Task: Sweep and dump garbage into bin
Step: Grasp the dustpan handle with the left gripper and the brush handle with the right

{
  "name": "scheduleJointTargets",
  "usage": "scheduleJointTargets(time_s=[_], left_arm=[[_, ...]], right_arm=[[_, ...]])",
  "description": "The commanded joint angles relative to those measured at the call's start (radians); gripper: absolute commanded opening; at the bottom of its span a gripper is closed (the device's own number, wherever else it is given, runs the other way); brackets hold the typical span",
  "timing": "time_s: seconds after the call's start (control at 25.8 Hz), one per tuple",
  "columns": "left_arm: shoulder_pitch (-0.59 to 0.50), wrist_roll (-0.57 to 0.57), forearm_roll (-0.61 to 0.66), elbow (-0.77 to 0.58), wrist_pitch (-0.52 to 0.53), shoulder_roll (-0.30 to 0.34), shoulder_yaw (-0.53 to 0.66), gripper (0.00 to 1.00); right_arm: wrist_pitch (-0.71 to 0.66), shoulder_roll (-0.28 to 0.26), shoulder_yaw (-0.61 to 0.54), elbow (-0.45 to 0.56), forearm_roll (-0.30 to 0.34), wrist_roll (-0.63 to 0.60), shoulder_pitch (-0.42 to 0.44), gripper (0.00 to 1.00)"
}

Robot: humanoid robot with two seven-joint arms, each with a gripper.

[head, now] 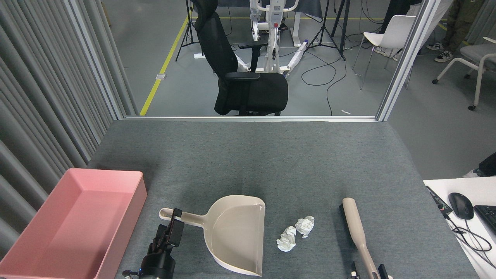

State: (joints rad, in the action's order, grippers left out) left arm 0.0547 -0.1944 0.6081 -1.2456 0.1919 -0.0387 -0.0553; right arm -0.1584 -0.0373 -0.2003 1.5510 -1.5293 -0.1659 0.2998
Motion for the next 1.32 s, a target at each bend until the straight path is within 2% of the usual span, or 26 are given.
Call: scheduleJointTargets(time_s=[0.0,0.19,0.31,0.39,1.16,1.2,1.28], left_arm=[[0.0,-0.002,0.002,0.0,0.001,0.0,0.0,1.0],[-0.001,-0.002,0.001,0.002,0.0,0.0,0.0,1.0],[0.0,-0.004,0.002,0.015,0.001,-0.001,0.0,1.0],[0.005,-0.004,0.001,0.026,0.001,-0.001,0.0,1.0],[0.103,-0.014,-0.007,0.143,-0.003,-0.001,0.0,1.0],[0.106,-0.022,-0.007,0.147,-0.003,-0.003,0.002,0.96],[0.106,-0.043,-0.002,0.147,-0.002,-0.001,0.0,0.74]], right_arm=[[-0.004,-0.003,0.001,0.0,0.0,0.009,-0.001,0.53],[-0.009,-0.01,0.001,0.0,0.0,0.011,0.002,0.2],[-0.03,-0.012,-0.004,0.0,0.0,0.009,0.002,0.08],[-0.033,-0.012,-0.004,0.001,0.0,0.008,0.002,0.04],[-0.036,-0.012,-0.007,0.006,0.001,0.002,0.01,0.04],[-0.036,-0.012,-0.007,0.006,0.001,0.002,0.012,0.04],[-0.036,-0.012,-0.007,0.006,0.001,0.002,0.012,0.04]])
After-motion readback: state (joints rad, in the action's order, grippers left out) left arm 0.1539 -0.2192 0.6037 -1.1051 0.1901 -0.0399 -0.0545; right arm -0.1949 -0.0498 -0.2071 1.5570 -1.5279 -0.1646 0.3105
